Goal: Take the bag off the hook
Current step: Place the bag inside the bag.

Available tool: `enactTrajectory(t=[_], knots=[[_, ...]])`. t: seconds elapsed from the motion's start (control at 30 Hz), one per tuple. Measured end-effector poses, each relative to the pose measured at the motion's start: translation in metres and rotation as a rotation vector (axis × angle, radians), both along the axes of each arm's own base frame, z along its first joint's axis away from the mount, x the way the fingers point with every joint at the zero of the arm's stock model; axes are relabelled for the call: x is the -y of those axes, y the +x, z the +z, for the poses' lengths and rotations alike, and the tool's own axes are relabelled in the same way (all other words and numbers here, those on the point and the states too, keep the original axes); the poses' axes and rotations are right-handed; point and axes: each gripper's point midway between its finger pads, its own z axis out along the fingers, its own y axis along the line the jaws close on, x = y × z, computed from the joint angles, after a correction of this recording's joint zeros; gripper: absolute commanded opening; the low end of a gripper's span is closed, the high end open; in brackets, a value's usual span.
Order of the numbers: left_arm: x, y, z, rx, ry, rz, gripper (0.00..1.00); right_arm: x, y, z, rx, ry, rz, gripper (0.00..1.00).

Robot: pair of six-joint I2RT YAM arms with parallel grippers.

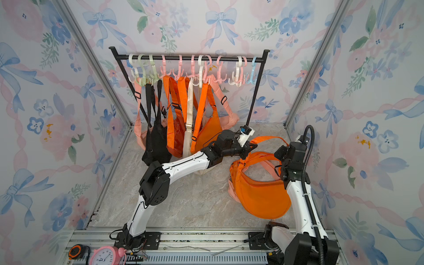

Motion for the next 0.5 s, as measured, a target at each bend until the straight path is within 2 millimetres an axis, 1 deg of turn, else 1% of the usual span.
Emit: enactTrajectory(t=[0.2, 0.33, 0.43, 0.5], knots=[[0.005, 0.011, -0.022, -0.041, 0.029, 0.002, 0.0, 0.0, 0.014, -0.046, -0.078, 0.04, 0.003, 0.0], [0.009, 0.022, -0.04, -0.074, 0.038, 0.014, 0.0, -0.001, 0.023, -0.063, -0.104, 0.056, 0.013, 0.0], [0.012, 0.03, -0.057, -0.105, 0.048, 0.025, 0.0, 0.0, 0.027, -0.073, -0.113, 0.058, 0.014, 0.0], [0.015, 0.035, -0.071, -0.127, 0.065, 0.033, 0.0, 0.001, 0.029, -0.082, -0.13, 0.061, 0.013, 0.0]])
